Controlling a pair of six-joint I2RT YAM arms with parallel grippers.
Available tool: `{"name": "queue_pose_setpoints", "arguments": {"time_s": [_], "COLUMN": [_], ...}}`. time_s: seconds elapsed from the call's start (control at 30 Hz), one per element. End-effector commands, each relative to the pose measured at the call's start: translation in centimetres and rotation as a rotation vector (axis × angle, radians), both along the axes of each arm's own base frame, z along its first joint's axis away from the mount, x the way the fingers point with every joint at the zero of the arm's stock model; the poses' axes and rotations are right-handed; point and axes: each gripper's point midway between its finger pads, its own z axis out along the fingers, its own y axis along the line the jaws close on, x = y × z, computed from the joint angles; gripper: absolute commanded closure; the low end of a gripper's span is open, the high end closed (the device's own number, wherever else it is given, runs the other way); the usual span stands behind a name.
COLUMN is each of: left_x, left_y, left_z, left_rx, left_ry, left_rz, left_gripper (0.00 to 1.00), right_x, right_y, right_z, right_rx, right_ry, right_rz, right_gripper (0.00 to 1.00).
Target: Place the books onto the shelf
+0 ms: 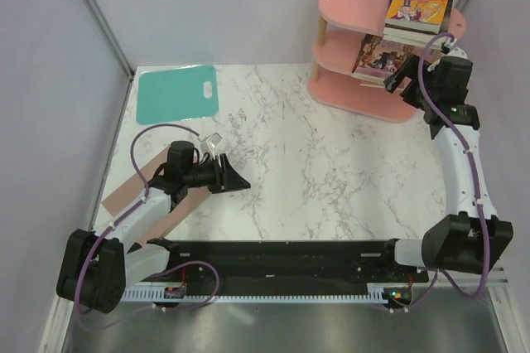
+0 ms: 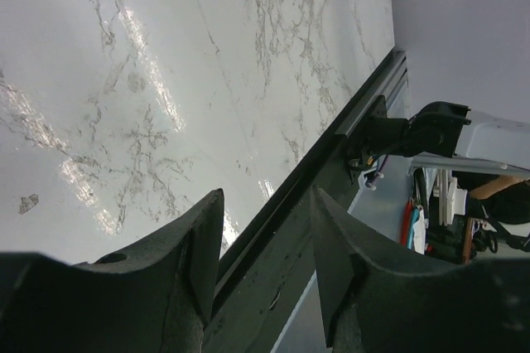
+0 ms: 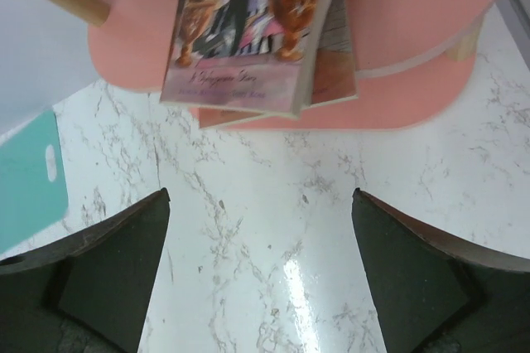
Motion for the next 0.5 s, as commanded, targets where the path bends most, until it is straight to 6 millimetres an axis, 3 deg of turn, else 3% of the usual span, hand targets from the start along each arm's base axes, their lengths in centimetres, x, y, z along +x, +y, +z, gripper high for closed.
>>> {"name": "queue_pose_setpoints", "arguments": {"time_s": [0.0, 0.13, 0.17, 0.2, 0.23, 0.27, 0.3, 0.33, 0.4, 0.43, 0.47], "left_x": [0.1, 0.0, -0.1, -0.1, -0.1, -0.1, -0.1, -0.2, -0.1, -0.2, -0.2], "left_y": [-0.2, -0.2, -0.2, -0.3, -0.2, -0.2, -0.2, -0.3, -0.2, -0.2, -0.2], "left_z": [0.0, -0.2, -0.2, -0.2, -0.2, -0.3, -0.4, -0.3, -0.4, -0.4, -0.4], "left_rx": [0.024, 0.028, 0.028, 0.029, 0.029, 0.031, 0.032, 0.031, 0.032, 0.034, 0.034], "left_ry": [-0.046, -0.044, -0.044, -0.046, -0.044, -0.045, -0.042, -0.044, -0.043, -0.043, -0.043], "left_rz": [-0.021, -0.024, -0.026, -0.025, -0.025, -0.024, -0.024, -0.028, -0.026, -0.024, -0.024], "left_gripper": [0.47, 0.47, 0.47, 0.47, 0.47, 0.47, 0.47, 0.47, 0.47, 0.47, 0.47], "right_x": [-1.7, -1.3, -1.0, -0.6, -0.4, 0.1, 0.4, 1.0, 1.9, 2.6, 3.2], "right_y": [1.8, 5.5, 6.0, 6.5, 7.4, 7.8, 8.1, 8.5, 8.9, 9.3, 9.6], "right_z": [1.0, 0.7, 0.1, 0.2, 0.0, -0.5, -0.5, -1.6, -1.4, -2.5, -2.0], "right_rx": [-0.18, -0.255, -0.26, -0.268, -0.272, -0.285, -0.296, -0.317, -0.345, -0.364, -0.377], "right_ry": [-0.023, -0.036, -0.022, -0.026, -0.029, -0.023, -0.023, 0.003, 0.003, 0.031, 0.022], "right_rz": [0.002, 0.087, 0.1, 0.105, 0.126, 0.135, 0.132, 0.125, 0.126, 0.13, 0.132], "right_gripper": [0.02, 0.02, 0.06, 0.11, 0.28, 0.39, 0.44, 0.44, 0.44, 0.54, 0.63]}}
